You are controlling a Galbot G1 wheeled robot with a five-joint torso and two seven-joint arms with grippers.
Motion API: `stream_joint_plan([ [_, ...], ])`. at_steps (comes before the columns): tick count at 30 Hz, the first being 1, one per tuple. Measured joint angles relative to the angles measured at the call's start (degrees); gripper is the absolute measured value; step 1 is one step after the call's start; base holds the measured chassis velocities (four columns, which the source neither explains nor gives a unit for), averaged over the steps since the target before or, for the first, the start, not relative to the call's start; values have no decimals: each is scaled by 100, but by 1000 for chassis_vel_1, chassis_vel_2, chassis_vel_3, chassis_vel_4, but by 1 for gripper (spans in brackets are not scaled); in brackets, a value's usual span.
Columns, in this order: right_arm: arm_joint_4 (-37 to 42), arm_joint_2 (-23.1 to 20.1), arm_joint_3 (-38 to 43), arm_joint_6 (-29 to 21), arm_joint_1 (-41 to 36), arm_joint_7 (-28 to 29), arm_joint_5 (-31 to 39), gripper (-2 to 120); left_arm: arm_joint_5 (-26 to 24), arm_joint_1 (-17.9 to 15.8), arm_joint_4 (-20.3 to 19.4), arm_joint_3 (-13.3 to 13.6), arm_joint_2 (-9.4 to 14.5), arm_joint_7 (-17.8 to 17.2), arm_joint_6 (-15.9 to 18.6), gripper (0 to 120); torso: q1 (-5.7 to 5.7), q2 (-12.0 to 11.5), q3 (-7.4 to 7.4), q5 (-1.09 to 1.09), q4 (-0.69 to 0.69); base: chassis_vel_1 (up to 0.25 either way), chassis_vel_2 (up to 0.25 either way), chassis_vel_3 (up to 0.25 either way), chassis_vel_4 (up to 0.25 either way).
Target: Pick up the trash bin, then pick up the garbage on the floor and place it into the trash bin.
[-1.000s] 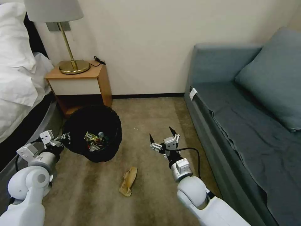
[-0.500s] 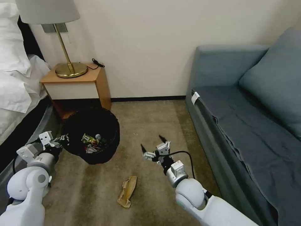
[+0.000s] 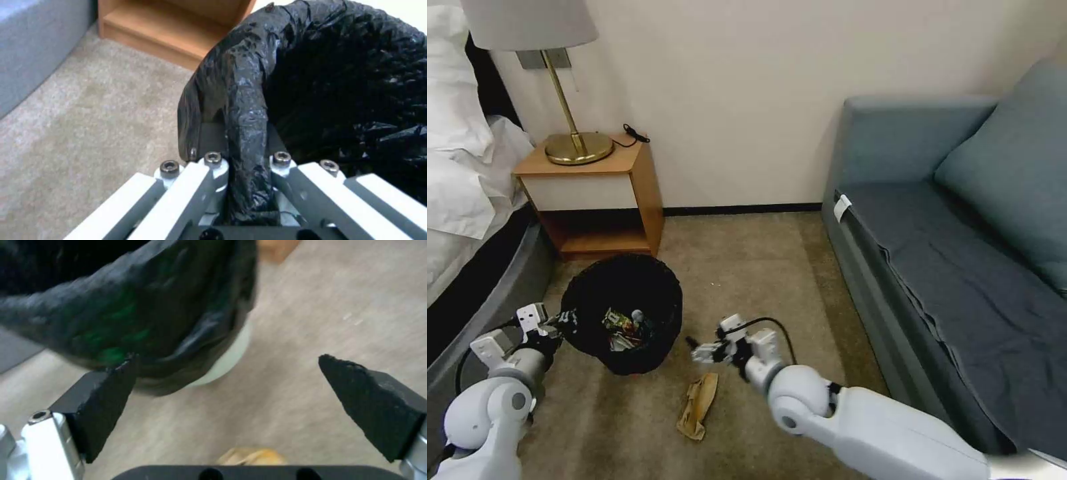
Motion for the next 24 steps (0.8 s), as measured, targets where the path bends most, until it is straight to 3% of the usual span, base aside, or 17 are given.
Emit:
stream_joint_plan([
  [6,-217,346,-275,-522,67,259,468,100,-99,16,360,-192,169,128,-78,4,0,0,0,0,1,0,0,0,0],
  [12,-395,442,-545,-1175,240,577,1262,100,-240,-247,555,-286,427,178,-101,4,0,0,0,0,-2,0,0,0,0],
  [24,-1119,1048,-670,-1428,309,884,1924,100,-80,-297,649,-253,481,305,-230,4,0,0,0,0,0,0,0,0,0],
])
